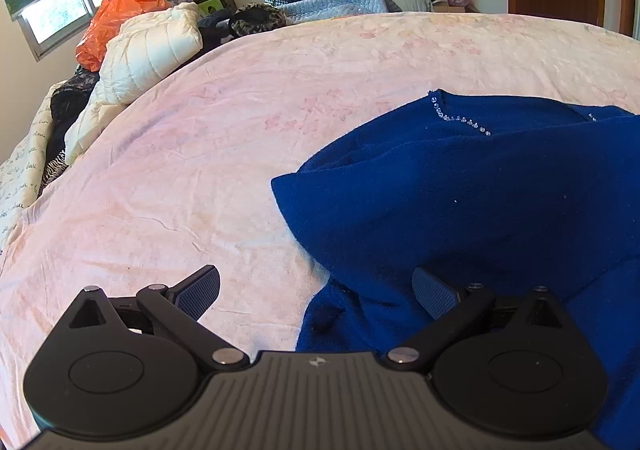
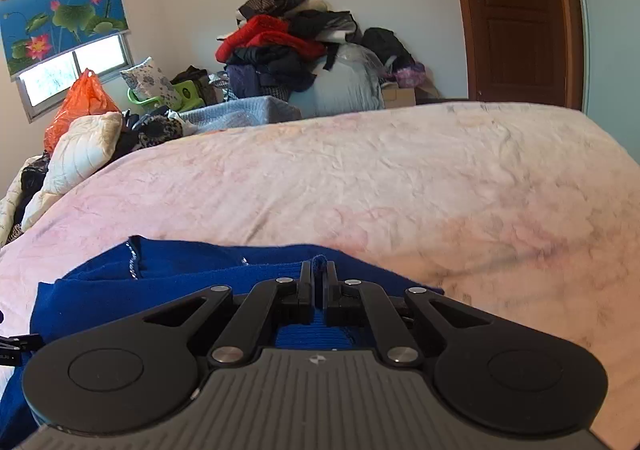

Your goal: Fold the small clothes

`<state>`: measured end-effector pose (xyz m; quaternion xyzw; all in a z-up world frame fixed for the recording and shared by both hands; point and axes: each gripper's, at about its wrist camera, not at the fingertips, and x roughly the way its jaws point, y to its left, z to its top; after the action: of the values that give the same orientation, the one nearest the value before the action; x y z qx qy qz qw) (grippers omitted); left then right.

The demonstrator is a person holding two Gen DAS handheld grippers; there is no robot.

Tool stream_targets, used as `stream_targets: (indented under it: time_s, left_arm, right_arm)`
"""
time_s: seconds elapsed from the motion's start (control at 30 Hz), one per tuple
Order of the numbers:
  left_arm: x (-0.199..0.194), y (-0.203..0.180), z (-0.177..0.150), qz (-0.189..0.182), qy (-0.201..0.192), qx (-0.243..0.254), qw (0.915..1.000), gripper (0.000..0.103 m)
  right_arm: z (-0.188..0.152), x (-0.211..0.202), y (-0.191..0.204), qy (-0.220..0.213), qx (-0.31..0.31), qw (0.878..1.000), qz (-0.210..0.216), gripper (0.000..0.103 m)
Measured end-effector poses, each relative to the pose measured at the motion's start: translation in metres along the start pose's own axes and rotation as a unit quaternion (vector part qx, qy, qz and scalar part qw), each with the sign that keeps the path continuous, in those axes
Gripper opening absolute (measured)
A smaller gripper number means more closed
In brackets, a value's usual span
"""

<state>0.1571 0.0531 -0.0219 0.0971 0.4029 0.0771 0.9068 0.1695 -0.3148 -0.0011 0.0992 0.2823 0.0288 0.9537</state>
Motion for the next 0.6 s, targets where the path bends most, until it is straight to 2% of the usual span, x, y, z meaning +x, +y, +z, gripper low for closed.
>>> stream_targets:
  time_s: [0.53,0.6]
  left_arm:
    - [0.003,-0.005,-0.003,0.004,0.008,0.008,0.9999,0.103]
    - [-0.001,-0.006,-0.004,0.004,0.003,0.010,0.9999,0.103]
  right_arm:
    - [-0.018,0.035,-0.023,0.034,0.055,0.998,-0.009,0.007]
    - [-0.020,0.042,-0.026,0.040,0.062,0.997,-0.013,0.011]
